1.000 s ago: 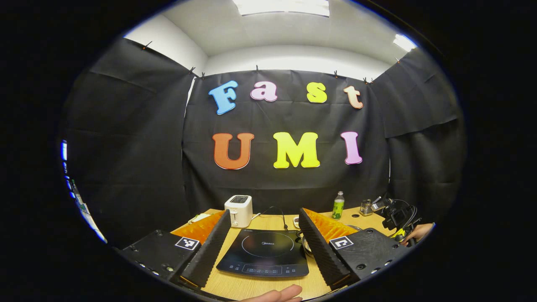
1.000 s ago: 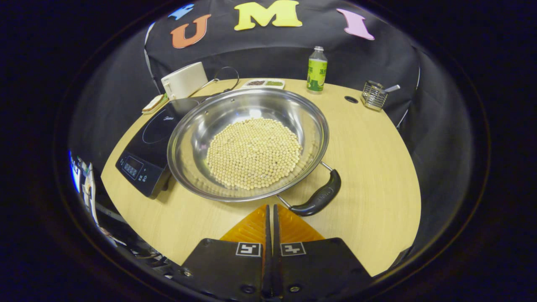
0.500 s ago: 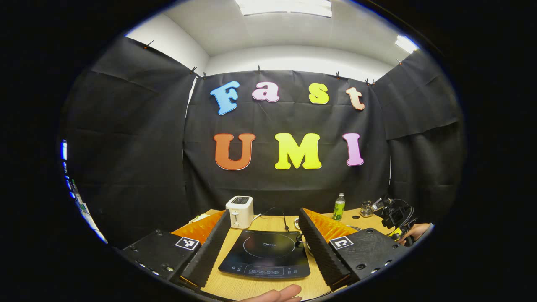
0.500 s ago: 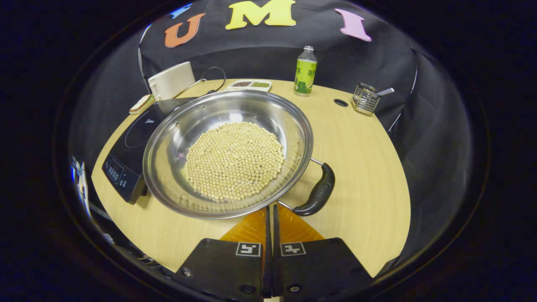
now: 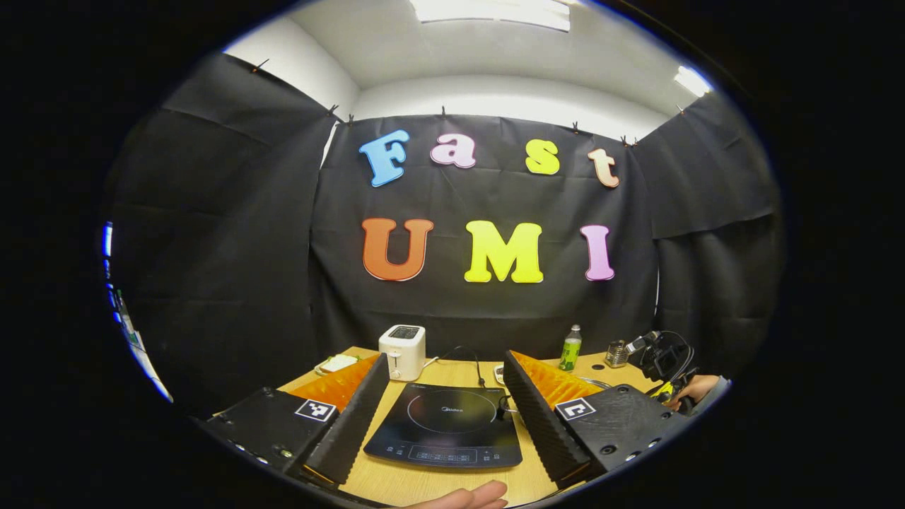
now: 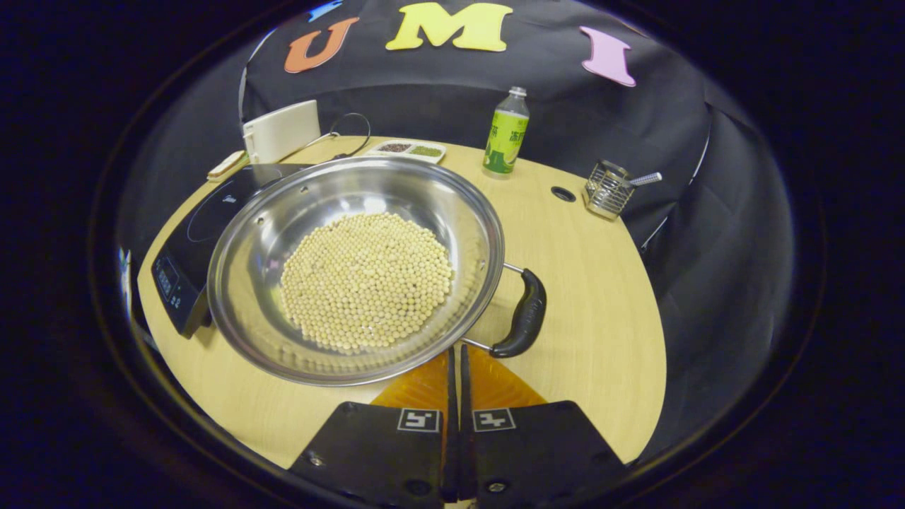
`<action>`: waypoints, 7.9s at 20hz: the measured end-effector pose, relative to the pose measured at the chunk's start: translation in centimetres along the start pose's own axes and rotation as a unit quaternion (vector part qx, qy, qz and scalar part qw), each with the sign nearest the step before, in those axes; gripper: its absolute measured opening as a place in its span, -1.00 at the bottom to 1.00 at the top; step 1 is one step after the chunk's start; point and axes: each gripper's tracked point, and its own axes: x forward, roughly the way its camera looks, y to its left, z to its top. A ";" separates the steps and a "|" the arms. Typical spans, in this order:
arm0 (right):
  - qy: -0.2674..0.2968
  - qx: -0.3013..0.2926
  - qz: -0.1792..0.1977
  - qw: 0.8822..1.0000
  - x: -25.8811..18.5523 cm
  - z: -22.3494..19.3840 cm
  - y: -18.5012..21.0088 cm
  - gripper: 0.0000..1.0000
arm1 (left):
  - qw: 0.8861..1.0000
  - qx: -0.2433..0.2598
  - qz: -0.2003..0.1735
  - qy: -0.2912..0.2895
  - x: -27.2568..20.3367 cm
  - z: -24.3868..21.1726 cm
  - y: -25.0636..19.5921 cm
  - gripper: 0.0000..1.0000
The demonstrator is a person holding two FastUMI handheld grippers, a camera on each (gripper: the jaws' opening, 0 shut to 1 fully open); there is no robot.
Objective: First push the handle of the pot to place it horizontally, then grasp the pot with both hands and set it on the induction cooktop.
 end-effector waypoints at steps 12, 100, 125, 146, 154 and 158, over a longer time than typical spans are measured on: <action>-0.044 0.029 -0.017 0.998 1.6 1.9 -2.8 -0.92 | 0.998 0.020 -0.011 0.067 3.9 -4.2 -1.6 0.89; -0.049 0.186 0.062 0.979 -8.7 10.1 8.0 0.18 | 0.927 -0.026 -0.110 0.358 15.4 -15.5 -1.7 0.02; -0.037 0.157 0.093 0.982 -0.7 19.2 19.8 0.18 | 0.943 -0.056 -0.034 0.325 23.3 -17.3 10.9 0.02; -0.059 0.155 0.081 0.983 3.9 17.8 22.4 0.19 | 0.944 -0.056 -0.019 0.326 24.9 -22.2 13.2 0.02; -0.095 0.177 0.081 0.976 3.5 18.2 22.2 0.28 | 0.949 -0.025 0.003 0.315 24.6 -21.8 14.0 0.25; -0.177 0.164 0.077 0.967 1.3 20.7 21.0 0.31 | 0.962 -0.016 0.022 0.271 24.5 -19.2 14.7 0.62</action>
